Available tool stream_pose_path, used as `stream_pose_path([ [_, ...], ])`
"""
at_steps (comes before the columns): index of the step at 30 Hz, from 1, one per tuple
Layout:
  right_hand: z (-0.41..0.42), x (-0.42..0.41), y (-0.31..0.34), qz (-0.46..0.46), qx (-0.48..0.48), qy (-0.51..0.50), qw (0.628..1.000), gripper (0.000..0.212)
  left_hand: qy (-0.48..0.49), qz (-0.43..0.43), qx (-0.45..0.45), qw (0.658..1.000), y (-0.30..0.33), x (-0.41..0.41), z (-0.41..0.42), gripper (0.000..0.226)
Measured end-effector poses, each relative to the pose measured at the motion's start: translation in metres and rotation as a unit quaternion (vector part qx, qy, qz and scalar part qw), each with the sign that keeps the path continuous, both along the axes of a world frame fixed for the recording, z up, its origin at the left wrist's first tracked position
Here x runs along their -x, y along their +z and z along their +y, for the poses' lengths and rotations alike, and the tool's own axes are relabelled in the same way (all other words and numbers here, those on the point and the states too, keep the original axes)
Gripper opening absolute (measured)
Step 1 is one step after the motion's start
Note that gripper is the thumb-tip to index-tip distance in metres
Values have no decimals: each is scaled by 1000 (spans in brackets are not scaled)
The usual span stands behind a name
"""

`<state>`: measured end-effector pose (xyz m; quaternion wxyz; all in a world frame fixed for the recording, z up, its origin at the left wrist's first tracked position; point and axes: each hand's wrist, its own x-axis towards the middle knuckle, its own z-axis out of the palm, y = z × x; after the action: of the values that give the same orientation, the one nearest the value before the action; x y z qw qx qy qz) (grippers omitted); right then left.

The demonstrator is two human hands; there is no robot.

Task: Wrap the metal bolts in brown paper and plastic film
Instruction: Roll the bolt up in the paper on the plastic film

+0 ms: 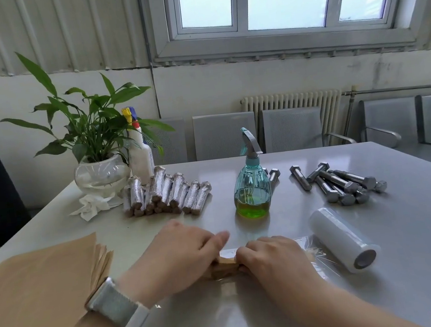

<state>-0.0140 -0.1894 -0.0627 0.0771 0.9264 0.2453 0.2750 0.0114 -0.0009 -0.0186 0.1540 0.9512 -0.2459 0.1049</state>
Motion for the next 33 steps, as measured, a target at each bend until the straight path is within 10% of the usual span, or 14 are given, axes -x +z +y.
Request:
stream_pose_path([
  [10, -1, 3, 0, -14, 1, 8, 1000, 36, -13, 217, -125, 968, 30, -39, -19, 16],
  [23, -13, 7, -2, 28, 9, 60, 998, 16, -32, 3, -25, 999, -10, -3, 4, 11],
  [33, -61, 9, 9, 217, 26, 144, 965, 58, -68, -88, -19, 994, -34, 4, 15, 16],
])
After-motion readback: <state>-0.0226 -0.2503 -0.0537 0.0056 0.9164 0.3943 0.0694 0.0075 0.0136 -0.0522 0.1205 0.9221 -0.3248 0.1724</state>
